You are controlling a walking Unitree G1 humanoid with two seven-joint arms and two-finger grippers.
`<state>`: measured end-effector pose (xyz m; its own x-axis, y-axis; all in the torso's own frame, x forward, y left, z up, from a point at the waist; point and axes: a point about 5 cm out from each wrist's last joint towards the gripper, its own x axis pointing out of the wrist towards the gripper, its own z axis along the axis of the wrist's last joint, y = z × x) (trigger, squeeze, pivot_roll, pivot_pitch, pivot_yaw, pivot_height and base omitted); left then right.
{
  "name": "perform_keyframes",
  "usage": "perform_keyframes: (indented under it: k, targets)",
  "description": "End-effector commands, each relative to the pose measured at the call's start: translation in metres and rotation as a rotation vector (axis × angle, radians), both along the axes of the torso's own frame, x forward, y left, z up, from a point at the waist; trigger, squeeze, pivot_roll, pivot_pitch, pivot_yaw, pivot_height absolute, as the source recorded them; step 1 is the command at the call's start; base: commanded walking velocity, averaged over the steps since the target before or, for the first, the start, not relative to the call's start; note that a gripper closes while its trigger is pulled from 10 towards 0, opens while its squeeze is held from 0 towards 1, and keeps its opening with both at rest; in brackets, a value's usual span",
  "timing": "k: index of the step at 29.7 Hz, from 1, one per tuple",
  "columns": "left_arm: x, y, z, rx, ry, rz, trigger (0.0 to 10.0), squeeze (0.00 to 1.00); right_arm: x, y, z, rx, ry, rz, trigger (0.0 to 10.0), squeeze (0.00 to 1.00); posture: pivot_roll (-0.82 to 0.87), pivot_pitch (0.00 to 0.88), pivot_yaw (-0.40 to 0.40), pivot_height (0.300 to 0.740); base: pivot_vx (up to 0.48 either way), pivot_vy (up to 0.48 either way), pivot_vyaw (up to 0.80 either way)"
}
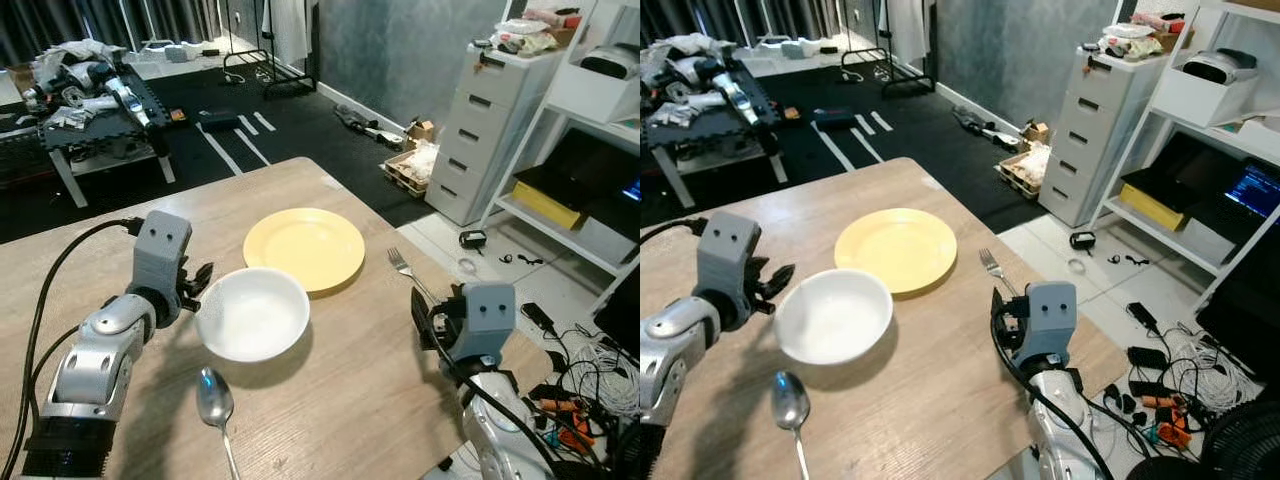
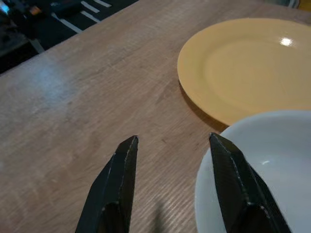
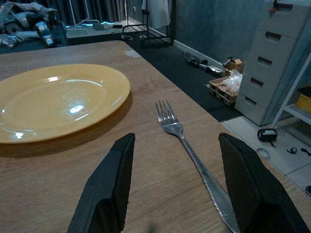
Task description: Setting the table
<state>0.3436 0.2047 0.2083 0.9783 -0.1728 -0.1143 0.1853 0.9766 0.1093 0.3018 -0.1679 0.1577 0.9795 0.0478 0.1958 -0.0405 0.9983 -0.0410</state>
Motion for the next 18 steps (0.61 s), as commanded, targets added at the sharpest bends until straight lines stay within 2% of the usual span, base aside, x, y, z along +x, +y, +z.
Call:
perform_keyframes:
  k: [1,3,4,5,7,9,11,16,18]
  targets:
    - [0.0,0.001,-0.006,-0.028,0.036,0.006,10.0,1.0,-0.002,0.0,-0.004,0.013,0.021,0.0,10.0,0.0,0.02,0.102,0.096,0.74,0.0,0.0,0.0]
    - [0.0,0.003,-0.012,-0.094,0.111,0.0,10.0,1.0,-0.004,-0.002,-0.004,0.009,0.024,-0.002,10.0,0.0,0.02,0.108,0.091,0.74,0.0,0.0,0.0]
    - [-0.001,0.005,-0.015,-0.124,0.147,0.002,10.0,0.0,-0.004,-0.002,-0.004,0.007,0.025,-0.002,10.0,0.0,0.02,0.111,0.089,0.74,0.0,0.0,0.0]
    - [-0.001,0.005,-0.015,-0.124,0.147,0.002,10.0,0.0,-0.004,-0.002,-0.004,0.007,0.025,-0.002,10.0,0.0,0.02,0.111,0.089,0.74,0.0,0.0,0.0]
    - [-0.002,0.006,-0.019,-0.203,0.198,-0.023,10.0,0.0,-0.004,-0.001,-0.004,0.007,0.026,0.001,10.0,0.0,0.02,0.112,0.088,0.74,0.0,0.0,0.0]
    - [0.0,0.006,-0.022,-0.245,0.227,-0.037,10.0,0.0,-0.004,0.0,-0.004,0.006,0.029,0.006,10.0,0.0,0.02,0.117,0.083,0.74,0.0,0.0,0.0]
    - [0.001,0.007,-0.024,-0.25,0.238,-0.032,10.0,0.0,-0.004,0.001,-0.004,0.005,0.029,0.009,10.0,0.0,0.02,0.124,0.083,0.74,0.0,0.0,0.0]
    - [0.006,0.004,-0.035,-0.347,0.307,-0.045,10.0,0.0,-0.008,0.001,-0.004,0.004,0.035,0.012,10.0,0.0,0.01,0.143,0.085,0.74,0.0,0.0,0.0]
    - [0.006,0.004,-0.035,-0.347,0.307,-0.045,10.0,0.0,-0.008,0.001,-0.004,0.004,0.035,0.012,10.0,0.0,0.01,0.143,0.085,0.74,0.0,0.0,0.0]
